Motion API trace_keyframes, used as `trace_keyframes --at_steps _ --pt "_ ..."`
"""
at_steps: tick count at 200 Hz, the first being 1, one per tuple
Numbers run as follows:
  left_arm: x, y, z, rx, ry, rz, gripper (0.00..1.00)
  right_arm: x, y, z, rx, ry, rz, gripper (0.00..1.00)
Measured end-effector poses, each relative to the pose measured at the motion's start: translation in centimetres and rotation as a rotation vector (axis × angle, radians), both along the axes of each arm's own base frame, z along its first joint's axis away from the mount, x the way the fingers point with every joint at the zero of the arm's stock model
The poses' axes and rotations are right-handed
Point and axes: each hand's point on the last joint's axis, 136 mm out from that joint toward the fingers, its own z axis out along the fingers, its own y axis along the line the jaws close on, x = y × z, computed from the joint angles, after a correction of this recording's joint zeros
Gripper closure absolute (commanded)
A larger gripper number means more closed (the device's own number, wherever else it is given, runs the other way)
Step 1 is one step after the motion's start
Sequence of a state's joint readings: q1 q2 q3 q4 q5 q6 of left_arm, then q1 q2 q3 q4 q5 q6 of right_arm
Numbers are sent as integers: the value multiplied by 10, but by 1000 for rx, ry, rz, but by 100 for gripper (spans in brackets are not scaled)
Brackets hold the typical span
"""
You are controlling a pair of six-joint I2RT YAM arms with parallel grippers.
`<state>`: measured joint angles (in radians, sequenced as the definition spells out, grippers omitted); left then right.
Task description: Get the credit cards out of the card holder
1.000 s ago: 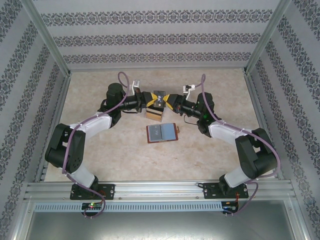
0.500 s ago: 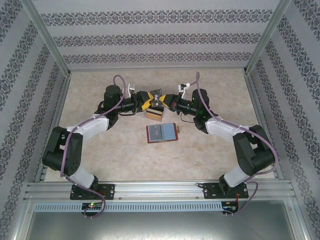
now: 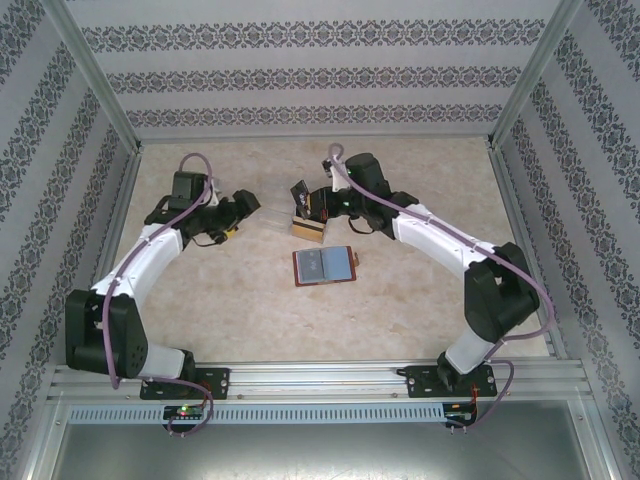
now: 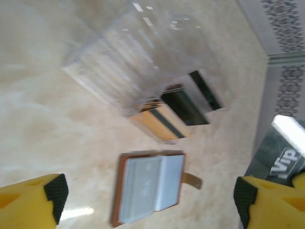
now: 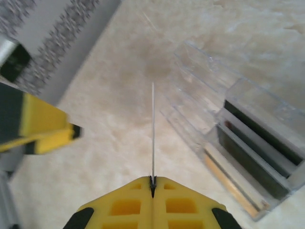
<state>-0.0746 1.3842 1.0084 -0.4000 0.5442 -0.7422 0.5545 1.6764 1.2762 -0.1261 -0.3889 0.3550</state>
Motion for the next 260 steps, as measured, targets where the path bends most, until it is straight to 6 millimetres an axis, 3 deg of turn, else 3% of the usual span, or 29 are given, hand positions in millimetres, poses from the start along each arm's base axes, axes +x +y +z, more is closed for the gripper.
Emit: trace_keyframes --at_steps 48,106,220,260 --pt "-14 23 12 102 -13 -16 1 0 7 -30 -319 -170 218 100" --pt "-21 29 12 144 -13 -48 1 27 9 -48 -553 -297 361 100" --pt "-22 30 5 153 5 -64 1 32 -7 -86 -752 -283 480 100" --pt "-22 28 5 143 7 -71 1 31 -9 -91 -772 -282 496 100"
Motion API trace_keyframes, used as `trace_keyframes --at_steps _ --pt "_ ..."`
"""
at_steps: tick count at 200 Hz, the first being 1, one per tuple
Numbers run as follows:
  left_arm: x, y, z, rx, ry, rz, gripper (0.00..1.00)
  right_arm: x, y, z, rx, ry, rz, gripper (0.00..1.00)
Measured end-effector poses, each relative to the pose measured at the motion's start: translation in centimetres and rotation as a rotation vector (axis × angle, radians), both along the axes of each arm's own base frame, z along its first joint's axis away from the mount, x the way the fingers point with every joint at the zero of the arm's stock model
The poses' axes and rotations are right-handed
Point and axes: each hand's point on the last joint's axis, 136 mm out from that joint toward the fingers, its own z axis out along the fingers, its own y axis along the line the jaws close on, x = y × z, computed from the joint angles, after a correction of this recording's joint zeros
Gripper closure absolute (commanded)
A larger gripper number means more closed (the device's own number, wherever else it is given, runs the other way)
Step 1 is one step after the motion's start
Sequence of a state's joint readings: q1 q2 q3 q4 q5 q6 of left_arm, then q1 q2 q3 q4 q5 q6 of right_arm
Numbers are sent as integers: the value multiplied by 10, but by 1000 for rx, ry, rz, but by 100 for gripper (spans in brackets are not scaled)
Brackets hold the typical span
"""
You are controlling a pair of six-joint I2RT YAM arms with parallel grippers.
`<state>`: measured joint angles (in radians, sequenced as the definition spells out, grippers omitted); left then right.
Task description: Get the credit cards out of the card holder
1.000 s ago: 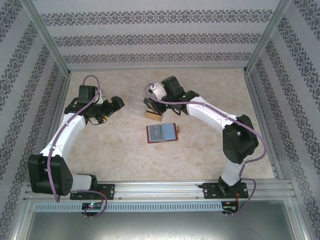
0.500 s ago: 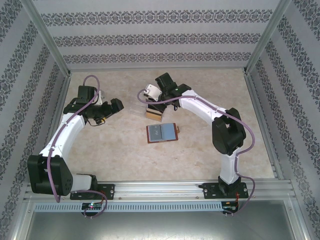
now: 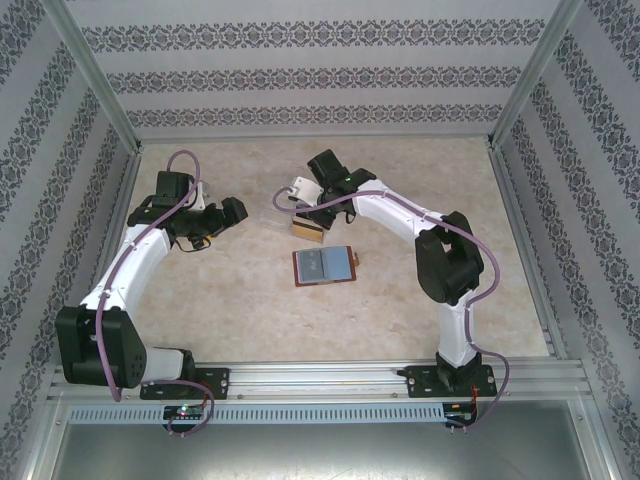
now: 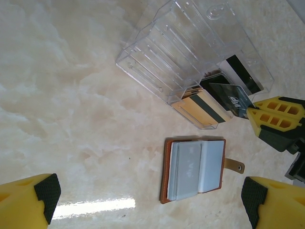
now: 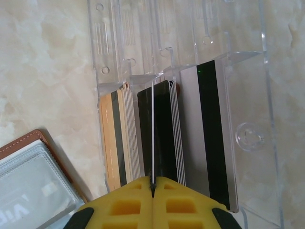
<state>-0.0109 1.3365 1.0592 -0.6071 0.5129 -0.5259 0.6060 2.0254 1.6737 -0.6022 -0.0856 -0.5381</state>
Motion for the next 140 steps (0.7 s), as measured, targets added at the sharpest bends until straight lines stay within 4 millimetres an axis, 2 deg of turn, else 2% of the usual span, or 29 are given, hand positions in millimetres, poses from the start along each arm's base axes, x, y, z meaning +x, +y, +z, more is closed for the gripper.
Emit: trace_keyframes --at_steps 20,62,131,140 --pt "0 0 0 -2 2 -2 0 1 -1 0 -7 -7 6 98" --pt "0 0 0 -3 2 -2 1 7 -1 2 -18 -28 -7 80" --pt "1 -1 -3 -6 12 -4 1 11 -1 7 4 -31 -61 77" --pt "1 -1 -3 -6 12 -4 1 11 -1 10 17 -28 -81 73"
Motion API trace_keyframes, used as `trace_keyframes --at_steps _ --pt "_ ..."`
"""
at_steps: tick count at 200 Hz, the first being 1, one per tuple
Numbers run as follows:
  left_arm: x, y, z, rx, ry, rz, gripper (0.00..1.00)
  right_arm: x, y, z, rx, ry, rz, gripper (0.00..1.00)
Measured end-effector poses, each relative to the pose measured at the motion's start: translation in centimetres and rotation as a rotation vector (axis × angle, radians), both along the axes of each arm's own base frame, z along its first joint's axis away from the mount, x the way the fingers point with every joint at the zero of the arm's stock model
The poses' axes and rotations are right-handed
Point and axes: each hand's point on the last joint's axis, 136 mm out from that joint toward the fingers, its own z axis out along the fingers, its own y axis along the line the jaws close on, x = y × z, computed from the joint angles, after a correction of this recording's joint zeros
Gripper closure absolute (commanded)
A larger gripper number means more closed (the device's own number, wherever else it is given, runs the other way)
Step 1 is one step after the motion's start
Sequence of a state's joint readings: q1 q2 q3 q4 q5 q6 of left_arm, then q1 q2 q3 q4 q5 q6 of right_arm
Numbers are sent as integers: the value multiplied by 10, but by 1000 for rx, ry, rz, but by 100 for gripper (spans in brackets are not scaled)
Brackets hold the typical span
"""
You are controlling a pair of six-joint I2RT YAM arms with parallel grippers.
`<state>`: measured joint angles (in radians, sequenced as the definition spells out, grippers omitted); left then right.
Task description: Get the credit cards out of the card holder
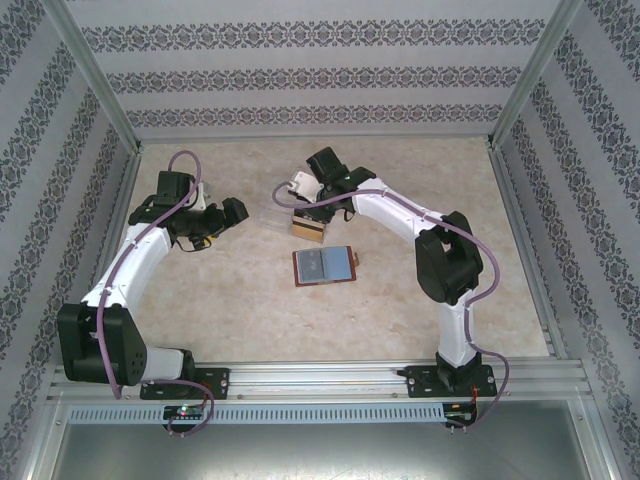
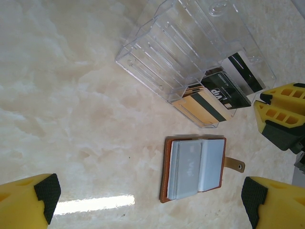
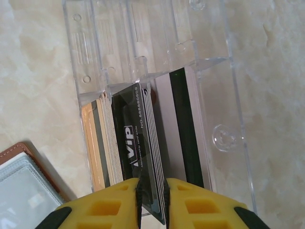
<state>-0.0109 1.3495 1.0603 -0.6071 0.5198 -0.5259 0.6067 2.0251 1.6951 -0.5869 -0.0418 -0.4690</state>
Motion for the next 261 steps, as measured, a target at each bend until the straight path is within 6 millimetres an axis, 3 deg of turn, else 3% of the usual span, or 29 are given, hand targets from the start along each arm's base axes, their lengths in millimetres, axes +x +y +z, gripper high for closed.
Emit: trace_keyframes --at_steps 43,64,83,102,128,151,183,217,261 --pt "0 -1 0 -3 0 -2 1 -14 -7 36 132 17 -204 42" --pt "0 -2 -1 -10 6 -6 1 -32 -15 53 196 24 -339 38" --pt "0 -4 -3 -21 14 -13 0 -53 -22 55 253 66 -460 35" --pt "-1 -5 -3 -32 18 -16 0 -74 -30 40 293 145 -585 33" --pt "-1 -9 -4 -57 19 -21 0 -101 -39 2 298 263 -734 30" --pt "-1 -13 -11 -80 40 -20 0 -121 -35 -22 277 331 -798 30" --pt "-2 -21 -20 -100 65 -23 0 -130 -21 -45 252 377 -822 34" --pt "-3 -33 -19 -120 62 -41 0 -131 -25 -71 181 373 -856 36" --pt "-4 -48 -26 -145 79 -52 0 -127 -30 -74 168 346 -882 38"
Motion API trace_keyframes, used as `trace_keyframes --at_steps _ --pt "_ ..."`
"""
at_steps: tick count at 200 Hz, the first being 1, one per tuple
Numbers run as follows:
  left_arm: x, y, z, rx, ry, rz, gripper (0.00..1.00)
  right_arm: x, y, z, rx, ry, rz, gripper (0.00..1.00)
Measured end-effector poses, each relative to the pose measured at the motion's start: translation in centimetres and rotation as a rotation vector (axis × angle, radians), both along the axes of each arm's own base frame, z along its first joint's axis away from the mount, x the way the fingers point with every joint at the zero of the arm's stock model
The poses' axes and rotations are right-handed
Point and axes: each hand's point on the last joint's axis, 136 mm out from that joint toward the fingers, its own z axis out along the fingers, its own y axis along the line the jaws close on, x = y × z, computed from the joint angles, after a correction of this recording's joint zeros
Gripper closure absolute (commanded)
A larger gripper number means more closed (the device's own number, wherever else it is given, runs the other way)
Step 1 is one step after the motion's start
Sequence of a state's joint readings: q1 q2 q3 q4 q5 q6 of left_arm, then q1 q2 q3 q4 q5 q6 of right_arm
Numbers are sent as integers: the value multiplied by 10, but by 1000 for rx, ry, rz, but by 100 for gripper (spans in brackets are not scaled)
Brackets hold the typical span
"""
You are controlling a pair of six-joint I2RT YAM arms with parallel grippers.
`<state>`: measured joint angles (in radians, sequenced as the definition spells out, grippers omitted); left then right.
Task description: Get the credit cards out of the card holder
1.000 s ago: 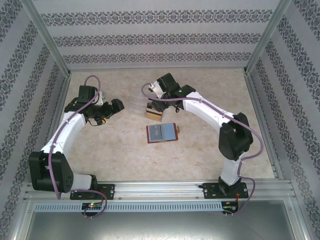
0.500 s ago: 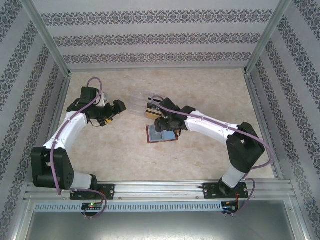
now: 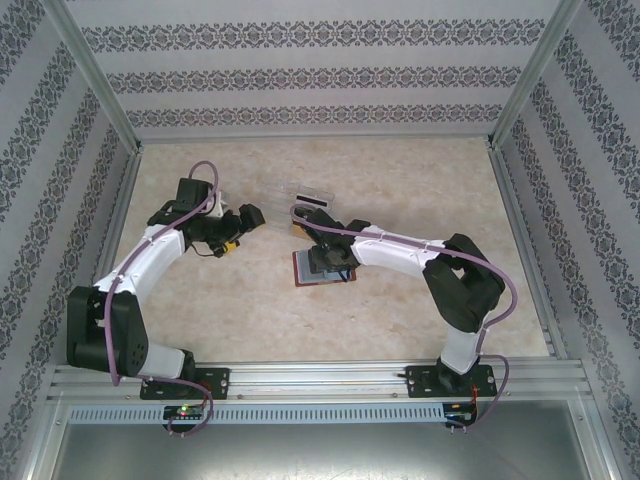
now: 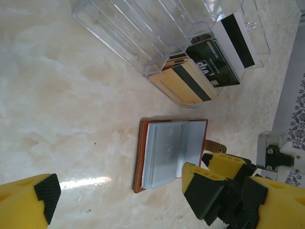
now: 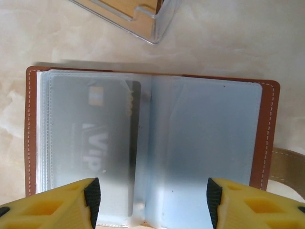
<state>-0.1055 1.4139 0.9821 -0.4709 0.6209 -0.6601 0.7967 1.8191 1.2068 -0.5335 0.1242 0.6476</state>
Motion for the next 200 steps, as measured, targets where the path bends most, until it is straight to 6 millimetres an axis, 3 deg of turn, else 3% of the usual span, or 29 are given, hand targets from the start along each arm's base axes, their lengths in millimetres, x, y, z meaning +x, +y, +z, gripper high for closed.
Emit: trace_keyframes --at_steps 125,176,200 --pt "-6 -60 -34 -31 86 -112 8 -1 -7 -27 -41 16 -29 45" --pt "-20 -93 -66 -35 177 -201 24 -2 -9 -28 -11 -6 -43 46" --pt "-20 -106 -70 -49 185 -226 40 -2 -9 -28 2 -12 -46 47"
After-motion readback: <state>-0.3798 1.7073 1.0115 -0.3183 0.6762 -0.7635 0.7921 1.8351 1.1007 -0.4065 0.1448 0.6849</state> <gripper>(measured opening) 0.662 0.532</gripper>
